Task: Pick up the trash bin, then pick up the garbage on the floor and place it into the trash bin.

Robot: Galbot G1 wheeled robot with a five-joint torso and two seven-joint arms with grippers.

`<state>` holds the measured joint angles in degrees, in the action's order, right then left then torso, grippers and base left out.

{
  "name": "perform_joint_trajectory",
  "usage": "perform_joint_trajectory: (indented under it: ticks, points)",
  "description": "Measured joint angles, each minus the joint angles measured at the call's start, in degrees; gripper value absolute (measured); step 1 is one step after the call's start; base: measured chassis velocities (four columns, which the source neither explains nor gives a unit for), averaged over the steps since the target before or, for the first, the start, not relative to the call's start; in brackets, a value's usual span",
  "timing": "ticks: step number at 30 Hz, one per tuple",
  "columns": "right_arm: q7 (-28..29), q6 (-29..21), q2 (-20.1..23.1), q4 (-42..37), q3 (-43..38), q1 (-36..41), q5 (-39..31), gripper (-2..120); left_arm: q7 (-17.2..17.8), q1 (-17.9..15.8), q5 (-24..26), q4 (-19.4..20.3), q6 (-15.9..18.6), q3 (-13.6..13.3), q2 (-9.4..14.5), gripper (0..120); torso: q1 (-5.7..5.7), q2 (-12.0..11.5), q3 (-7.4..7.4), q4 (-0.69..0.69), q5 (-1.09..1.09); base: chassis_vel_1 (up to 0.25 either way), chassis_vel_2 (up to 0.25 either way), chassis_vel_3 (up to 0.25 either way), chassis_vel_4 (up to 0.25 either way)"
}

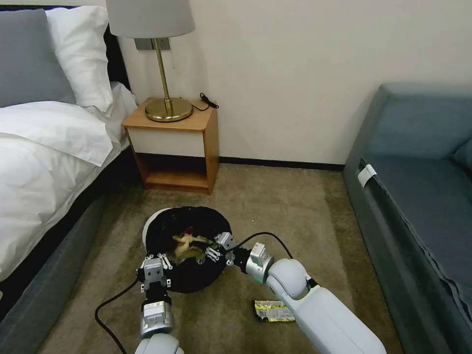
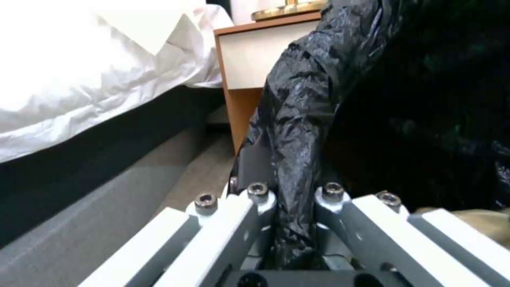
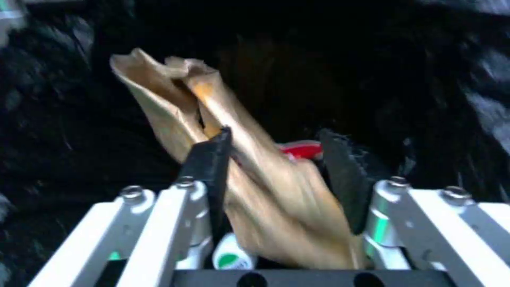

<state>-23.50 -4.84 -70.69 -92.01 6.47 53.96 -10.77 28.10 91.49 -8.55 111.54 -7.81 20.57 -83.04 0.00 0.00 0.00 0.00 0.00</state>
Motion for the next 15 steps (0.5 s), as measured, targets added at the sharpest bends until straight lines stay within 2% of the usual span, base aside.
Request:
perform_joint_trajectory:
  ticks: [2,3,6,7,9,11,12,13,15]
  points:
    - [0.1,0.3,0.6,0.0,-0.6,0.4,0.4,61,0.0,0.2,0.0,0.0,-0.4,0.4,0.1,2,0.00,0.0,0.00,0.00,0.00,0.000,0.000,0.000,0.000]
    - [0.1,0.3,0.6,0.0,-0.6,0.4,0.4,61,0.0,0.2,0.0,0.0,-0.4,0.4,0.1,2,0.00,0.0,0.00,0.00,0.00,0.000,0.000,0.000,0.000]
    - [0.1,0.5,2.6,-1.1,-1.9,1.1,0.6,76,0.1,0.2,0.0,-0.4,-0.8,1.1,0.6,2,0.00,0.0,0.00,0.01,0.01,0.000,0.000,0.000,0.000]
    - [0.1,0.5,2.6,-1.1,-1.9,1.1,0.6,76,0.1,0.2,0.0,-0.4,-0.8,1.1,0.6,2,0.00,0.0,0.00,0.01,0.01,0.000,0.000,0.000,0.000]
    - [0.0,0.5,5.9,-1.8,-2.7,1.5,0.6,86,0.3,0.2,0.2,-0.7,-0.8,1.5,1.2,2,0.00,0.0,0.00,0.02,0.01,0.000,0.000,0.000,0.000]
    - [0.0,0.6,7.3,-1.9,-2.9,1.6,0.6,89,0.3,0.2,0.4,-0.7,-0.6,1.5,1.5,2,0.00,0.0,0.00,-0.01,0.02,0.000,0.000,0.000,0.000]
    - [-0.1,1.0,9.9,-1.8,-3.2,1.6,0.8,95,0.2,0.2,0.9,-0.9,-0.2,1.7,2.4,2,0.00,0.0,0.00,-0.01,-0.02,0.000,0.000,0.000,0.000]
    - [-0.1,1.0,9.9,-1.8,-3.2,1.6,0.8,95,0.2,0.2,0.9,-0.9,-0.2,1.7,2.4,2,0.00,0.0,0.00,-0.01,-0.02,0.000,0.000,0.000,0.000]
    - [-0.3,1.5,12.5,-1.1,-3.5,1.6,0.9,99,0.2,-0.1,1.3,-1.4,-0.1,2.2,3.3,2,0.00,0.0,0.00,-0.01,0.01,0.000,0.000,0.000,0.000]
